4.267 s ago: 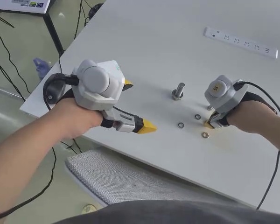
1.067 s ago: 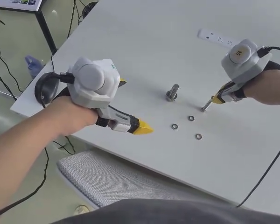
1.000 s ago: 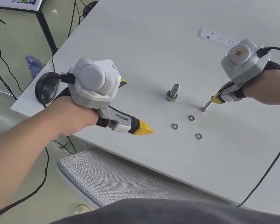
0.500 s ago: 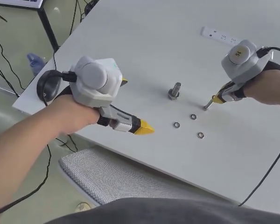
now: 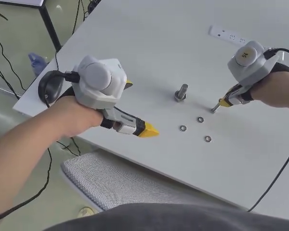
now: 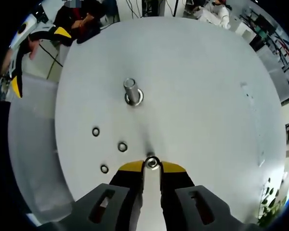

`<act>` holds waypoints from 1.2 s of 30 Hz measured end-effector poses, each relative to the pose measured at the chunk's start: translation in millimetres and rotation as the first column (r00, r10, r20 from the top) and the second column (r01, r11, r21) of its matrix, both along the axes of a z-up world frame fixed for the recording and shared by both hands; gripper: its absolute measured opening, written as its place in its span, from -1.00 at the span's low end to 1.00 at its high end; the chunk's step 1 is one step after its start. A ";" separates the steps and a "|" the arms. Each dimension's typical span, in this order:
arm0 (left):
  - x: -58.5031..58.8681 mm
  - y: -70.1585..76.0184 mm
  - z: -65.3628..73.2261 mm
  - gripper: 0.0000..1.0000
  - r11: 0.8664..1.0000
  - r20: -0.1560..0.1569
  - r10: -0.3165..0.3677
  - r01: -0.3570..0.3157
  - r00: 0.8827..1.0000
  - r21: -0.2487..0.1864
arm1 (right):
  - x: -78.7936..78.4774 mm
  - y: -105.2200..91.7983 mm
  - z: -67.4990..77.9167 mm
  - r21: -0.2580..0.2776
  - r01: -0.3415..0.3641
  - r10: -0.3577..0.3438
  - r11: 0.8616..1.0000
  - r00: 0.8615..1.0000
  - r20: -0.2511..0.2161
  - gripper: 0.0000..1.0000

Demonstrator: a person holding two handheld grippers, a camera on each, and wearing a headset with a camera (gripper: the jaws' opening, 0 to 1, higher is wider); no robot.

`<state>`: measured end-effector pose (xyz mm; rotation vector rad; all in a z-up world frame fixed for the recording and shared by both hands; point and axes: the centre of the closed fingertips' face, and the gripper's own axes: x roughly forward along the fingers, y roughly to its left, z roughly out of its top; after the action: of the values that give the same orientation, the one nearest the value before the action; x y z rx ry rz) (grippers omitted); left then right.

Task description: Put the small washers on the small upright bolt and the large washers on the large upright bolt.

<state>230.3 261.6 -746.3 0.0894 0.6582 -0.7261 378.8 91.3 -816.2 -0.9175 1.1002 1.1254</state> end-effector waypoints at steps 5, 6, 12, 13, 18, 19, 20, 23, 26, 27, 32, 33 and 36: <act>-0.6 0.4 -1.2 0.81 1.000 -0.005 -0.001 0.001 1.000 0.001 | -1.3 -0.3 -2.6 -0.004 -0.003 0.003 1.000 1.000 -0.001 -0.75; -0.6 0.2 -1.1 0.81 1.000 -0.005 0.000 0.000 1.000 0.000 | 0.0 -0.4 -4.3 -0.005 -0.005 0.005 1.000 1.000 -0.002 -0.75; -0.1 0.4 -0.4 0.81 1.000 -0.004 0.000 0.000 1.000 -0.001 | -0.9 -0.5 -8.2 -0.010 -0.007 0.007 1.000 1.000 -0.005 -0.75; 0.2 0.6 -0.3 0.81 1.000 -0.004 0.000 0.000 1.000 0.000 | 0.0 -0.9 -9.7 -0.013 -0.011 0.011 1.000 1.000 -0.004 -0.75; 1.0 1.8 -0.5 0.79 1.000 -0.007 0.000 0.000 1.000 0.001 | -2.3 -0.8 -11.2 -0.017 -0.016 0.016 1.000 1.000 -0.001 -0.75; 1.2 2.3 -0.5 0.79 1.000 -0.007 0.000 0.000 1.000 0.003 | -2.8 -0.8 -12.5 -0.019 -0.020 0.020 1.000 1.000 0.001 -0.75; 1.4 2.8 -0.8 0.79 1.000 -0.008 0.000 0.000 1.000 0.003 | -3.8 -0.4 -13.3 -0.018 -0.021 0.021 1.000 1.000 0.000 -0.75; 1.2 3.8 -1.4 0.78 1.000 -0.012 0.001 -0.001 1.000 0.006 | -2.8 0.1 -17.0 -0.015 -0.024 0.024 1.000 1.000 0.004 -0.75; 1.1 4.2 -0.9 0.78 1.000 -0.013 0.002 -0.002 1.000 0.004 | -4.1 0.0 -19.2 -0.021 -0.027 0.027 0.999 1.000 0.005 -0.75; 1.1 4.4 -1.1 0.78 1.000 -0.015 0.001 -0.001 1.000 0.004 | -3.9 -0.4 -20.4 -0.021 -0.024 0.024 0.999 1.000 0.004 -0.75; 1.2 6.2 -1.6 0.77 1.000 -0.018 -0.002 0.002 1.000 0.009 | -4.1 -0.5 -24.7 -0.024 -0.021 0.021 0.999 1.000 0.002 -0.75; 1.3 6.8 -2.0 0.77 1.000 -0.019 -0.001 0.001 1.000 0.008 | -4.4 -0.3 -25.5 -0.024 -0.022 0.022 0.999 1.000 0.002 -0.75; 0.3 7.7 -4.0 0.76 1.000 -0.025 -0.002 0.003 1.000 0.012 | -5.1 0.9 -27.6 -0.025 -0.023 0.023 0.999 1.000 0.004 -0.75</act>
<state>230.6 269.3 -750.3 0.0929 0.6863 -0.7266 373.7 92.2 -843.8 -0.9540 1.1046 1.1299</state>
